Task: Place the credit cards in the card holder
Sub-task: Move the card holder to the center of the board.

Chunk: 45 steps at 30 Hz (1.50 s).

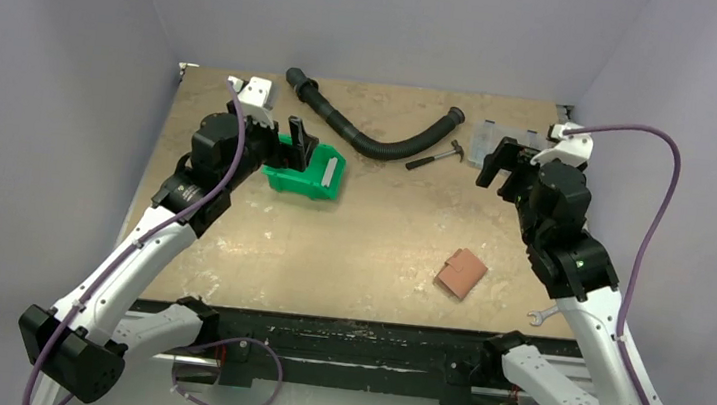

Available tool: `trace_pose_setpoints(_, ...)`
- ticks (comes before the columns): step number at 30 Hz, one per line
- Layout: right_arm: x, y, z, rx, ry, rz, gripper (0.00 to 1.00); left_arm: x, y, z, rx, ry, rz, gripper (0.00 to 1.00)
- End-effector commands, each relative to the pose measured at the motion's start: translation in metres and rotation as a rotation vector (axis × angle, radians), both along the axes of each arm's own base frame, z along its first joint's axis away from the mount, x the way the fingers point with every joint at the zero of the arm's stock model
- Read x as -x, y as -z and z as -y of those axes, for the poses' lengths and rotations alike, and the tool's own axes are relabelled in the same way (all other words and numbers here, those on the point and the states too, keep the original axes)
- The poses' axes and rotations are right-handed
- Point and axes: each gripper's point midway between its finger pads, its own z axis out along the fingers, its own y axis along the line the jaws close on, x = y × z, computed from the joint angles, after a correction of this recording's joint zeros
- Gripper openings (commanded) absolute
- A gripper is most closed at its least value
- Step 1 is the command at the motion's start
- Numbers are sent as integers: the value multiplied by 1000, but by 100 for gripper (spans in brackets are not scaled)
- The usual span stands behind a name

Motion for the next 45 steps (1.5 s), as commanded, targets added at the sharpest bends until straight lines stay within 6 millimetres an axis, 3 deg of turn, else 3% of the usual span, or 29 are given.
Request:
trace_pose_setpoints(1, 7, 7, 1, -36, 18, -40, 99, -6, -13, -1, 23, -30, 39, 98)
trace_pose_setpoints(4, 4, 28, -23, -110, -65, -114, 99, -5, -8, -1, 26, -31, 25, 98)
trace_pose_setpoints(5, 3, 40, -38, -152, -124, -150, 99, -5, -7, -1, 29, -31, 20, 98)
trace_pose_setpoints(7, 2, 71, -45, -207, -106, -252, 99, -5, -3, 0, 31, -29, 6, 98)
trace_pose_setpoints(10, 1, 116, -32, -275, -4, -377, 99, -3, 4, 2, 36, -22, -15, 98)
trace_pose_setpoints(13, 6, 156, 0, -407, 115, -466, 99, 0, 9, 6, 51, -2, -38, 98)
trace_pose_setpoints(16, 19, 180, 31, -449, 299, -508, 99, 4, 17, 11, 70, 22, -63, 98)
trace_pose_setpoints(21, 29, 220, 12, -546, 224, -643, 99, 9, 36, 21, 100, 64, -117, 98)
trace_pose_setpoints(26, 26, 230, 1, -526, 116, -641, 97, 21, 63, 45, 156, 136, -214, 97)
trace_pose_setpoints(30, 33, 250, 1, -488, 98, -723, 94, 34, 83, 68, 179, 183, -275, 95)
trace_pose_setpoints(37, 38, 280, -6, -510, 93, -771, 89, 54, 102, 115, 173, 262, -326, 92)
trace_pose_setpoints(40, 32, 283, -32, -459, 0, -779, 88, 62, 112, 133, 173, 287, -356, 91)
trace_pose_setpoints(43, 34, 278, -92, -499, -203, -790, 87, 65, 122, 145, 192, 294, -381, 88)
trace_pose_setpoints(45, 36, 260, -141, -543, -381, -742, 85, 66, 132, 145, 212, 266, -413, 84)
